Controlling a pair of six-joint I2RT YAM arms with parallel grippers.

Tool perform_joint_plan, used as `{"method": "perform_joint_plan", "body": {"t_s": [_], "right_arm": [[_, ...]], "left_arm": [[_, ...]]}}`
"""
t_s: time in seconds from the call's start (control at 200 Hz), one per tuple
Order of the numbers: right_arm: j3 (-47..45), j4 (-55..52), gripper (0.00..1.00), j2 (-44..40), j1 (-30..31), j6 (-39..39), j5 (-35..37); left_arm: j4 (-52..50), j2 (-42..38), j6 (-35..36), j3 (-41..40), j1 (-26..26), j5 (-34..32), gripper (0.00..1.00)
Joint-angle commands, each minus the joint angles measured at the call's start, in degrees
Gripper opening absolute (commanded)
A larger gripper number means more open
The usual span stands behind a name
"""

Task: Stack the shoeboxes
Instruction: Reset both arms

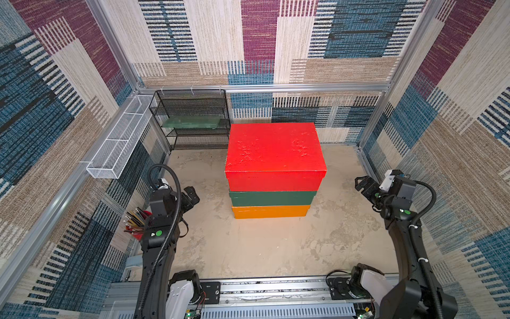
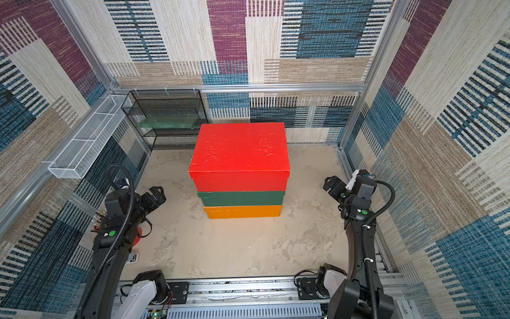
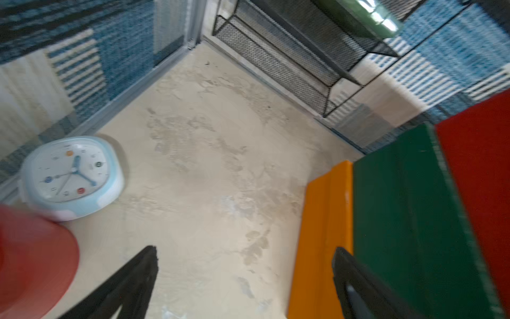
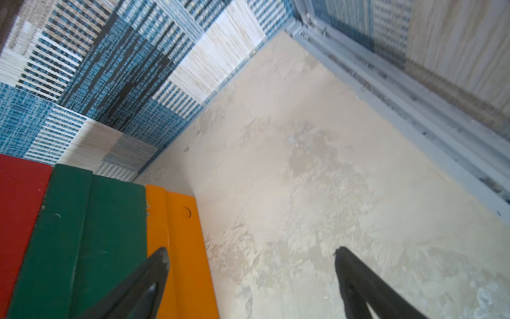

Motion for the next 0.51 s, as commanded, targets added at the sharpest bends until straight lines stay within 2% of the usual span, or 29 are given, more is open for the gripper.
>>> {"method": "perform_joint_plan", "body": {"t_s": [0.0, 0.075, 0.15, 0.501], "right_arm": [[-7.7, 14.5, 0.95, -5.2, 5.1, -3.3, 15.2], [-13.1, 21.1, 0.95, -6.8, 9.7, -6.5, 21.6], [-15.5, 23.6, 0.95, -5.5, 12.2, -6.7, 24.8], [-20.7, 35.1, 0.95, 6.4, 17.2, -10.7, 31.8]], "left_arm": [[9.5, -2.3, 5.3, -3.9, -1.0, -9.2, 1.00], [12.3, -0.8, 7.3, -6.2, -3.1, -14.1, 1.00], [14.2, 2.4, 9.0, -7.5, -4.2, -17.2, 1.00], [29.7, 15.9, 13.2, -13.1, -6.4, -22.7, 1.00]]}}
